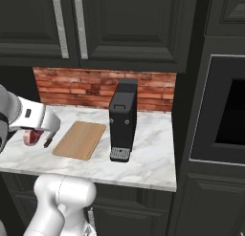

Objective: Retrieve the steak from the fridge and place it on the cutting board.

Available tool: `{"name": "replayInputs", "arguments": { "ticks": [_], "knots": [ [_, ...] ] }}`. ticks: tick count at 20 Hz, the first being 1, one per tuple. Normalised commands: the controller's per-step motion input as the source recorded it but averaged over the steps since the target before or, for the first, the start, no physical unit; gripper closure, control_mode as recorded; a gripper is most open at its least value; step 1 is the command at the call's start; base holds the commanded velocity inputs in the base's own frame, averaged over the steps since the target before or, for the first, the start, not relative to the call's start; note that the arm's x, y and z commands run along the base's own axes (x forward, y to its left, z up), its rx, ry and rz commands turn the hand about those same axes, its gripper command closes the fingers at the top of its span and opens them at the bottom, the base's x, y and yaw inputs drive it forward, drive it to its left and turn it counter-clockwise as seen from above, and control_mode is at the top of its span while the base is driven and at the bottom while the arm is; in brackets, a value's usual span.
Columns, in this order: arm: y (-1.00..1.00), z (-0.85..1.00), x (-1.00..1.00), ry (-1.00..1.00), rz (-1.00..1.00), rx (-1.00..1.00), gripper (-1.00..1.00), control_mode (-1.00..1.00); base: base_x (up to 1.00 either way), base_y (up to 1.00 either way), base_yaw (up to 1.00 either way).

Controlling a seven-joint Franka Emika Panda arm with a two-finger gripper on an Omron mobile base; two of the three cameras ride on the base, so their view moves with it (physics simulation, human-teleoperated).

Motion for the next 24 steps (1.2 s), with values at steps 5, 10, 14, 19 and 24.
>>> {"name": "replayInputs", "arguments": {
  "ticks": [5,10,14,19,24],
  "knots": [
    [0.16,-0.56,0.17,0.00,0.00,0.00,1.00,-1.00,0.00,0.00,0.00],
    [0.22,-0.41,0.53,0.00,-0.02,-0.06,1.00,-1.00,0.00,0.00,0.00],
    [0.22,-0.22,0.73,0.01,-0.05,-0.03,1.00,-1.00,0.00,0.00,0.00],
    [0.09,-0.32,0.66,0.09,-0.04,0.00,1.00,-1.00,0.00,0.00,0.00],
    [0.00,-0.47,0.44,0.04,-0.01,0.00,1.00,-1.00,0.00,0.00,0.00]
  ]
}}
